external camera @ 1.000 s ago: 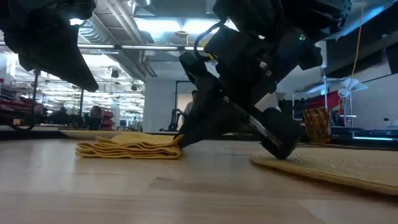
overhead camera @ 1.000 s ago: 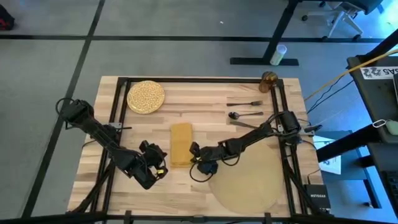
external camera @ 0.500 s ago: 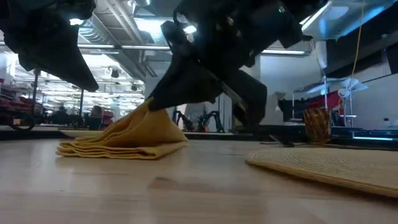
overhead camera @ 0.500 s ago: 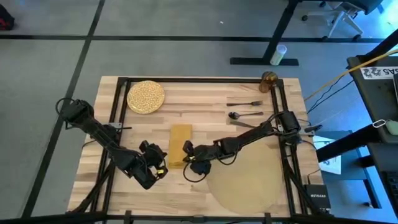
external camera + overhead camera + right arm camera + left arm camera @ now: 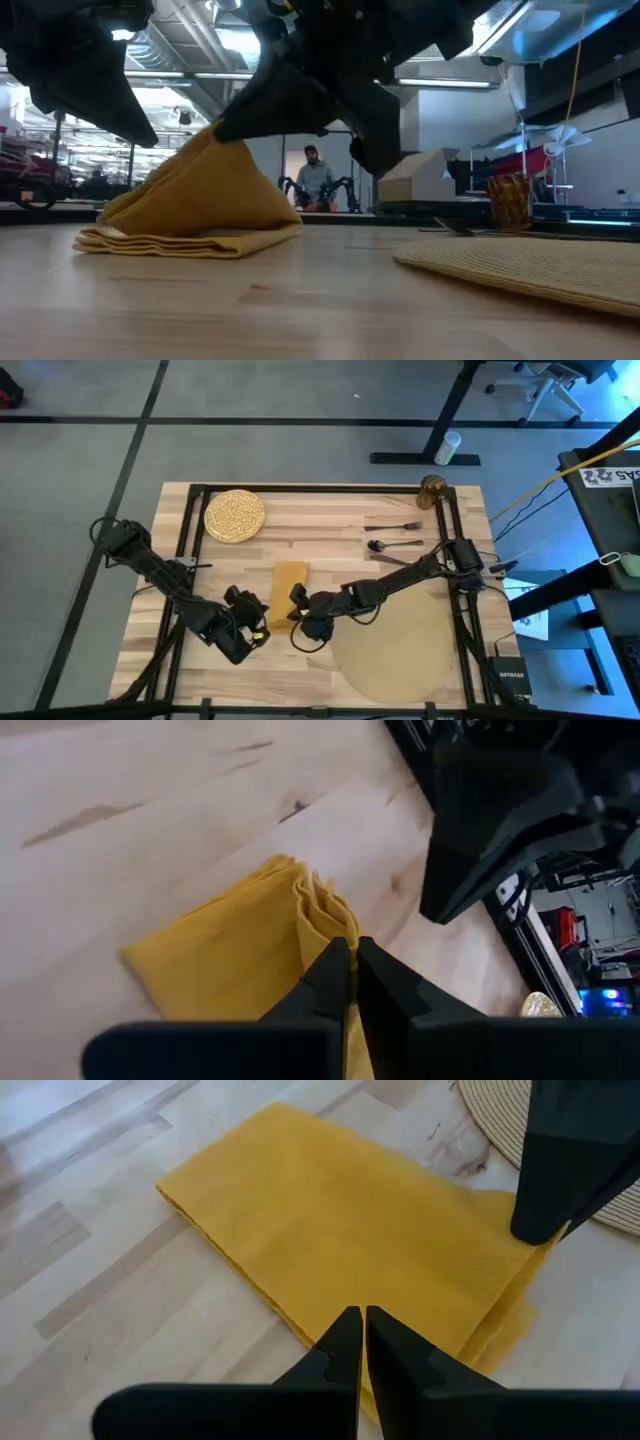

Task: Set table place
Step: Fold the yellow table napkin

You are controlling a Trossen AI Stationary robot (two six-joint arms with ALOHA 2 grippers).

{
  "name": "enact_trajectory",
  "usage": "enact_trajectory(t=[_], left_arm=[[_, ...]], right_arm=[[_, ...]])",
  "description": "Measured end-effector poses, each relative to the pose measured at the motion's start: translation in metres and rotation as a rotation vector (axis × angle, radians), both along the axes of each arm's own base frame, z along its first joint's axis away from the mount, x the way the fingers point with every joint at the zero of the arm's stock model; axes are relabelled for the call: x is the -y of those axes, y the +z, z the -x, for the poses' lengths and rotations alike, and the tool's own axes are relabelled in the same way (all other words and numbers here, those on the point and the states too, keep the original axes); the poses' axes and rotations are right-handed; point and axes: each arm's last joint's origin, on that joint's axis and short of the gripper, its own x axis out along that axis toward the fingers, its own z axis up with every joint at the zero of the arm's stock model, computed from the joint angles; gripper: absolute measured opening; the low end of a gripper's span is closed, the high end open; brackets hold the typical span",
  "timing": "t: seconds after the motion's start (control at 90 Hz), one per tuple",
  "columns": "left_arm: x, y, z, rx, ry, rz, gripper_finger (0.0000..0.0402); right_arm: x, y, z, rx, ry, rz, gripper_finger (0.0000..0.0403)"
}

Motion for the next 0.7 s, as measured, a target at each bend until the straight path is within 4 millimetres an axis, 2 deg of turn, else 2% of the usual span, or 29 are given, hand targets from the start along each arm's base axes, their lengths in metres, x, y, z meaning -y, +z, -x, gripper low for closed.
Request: enact_trajectory(t=[0.356,0.7], left_arm=[[0.0,0.0,0.0,-0.003,-0.002,-0.003,0.0],[-0.001,0.0,-0.001,-0.003,-0.001,-0.005,0.0]], right_arm=[[-0.01,0.004,0.001,0.023,0.009,-0.041,0.0],[-0.009,0.005,0.0,0.031,0.0,-0.057,0.0]])
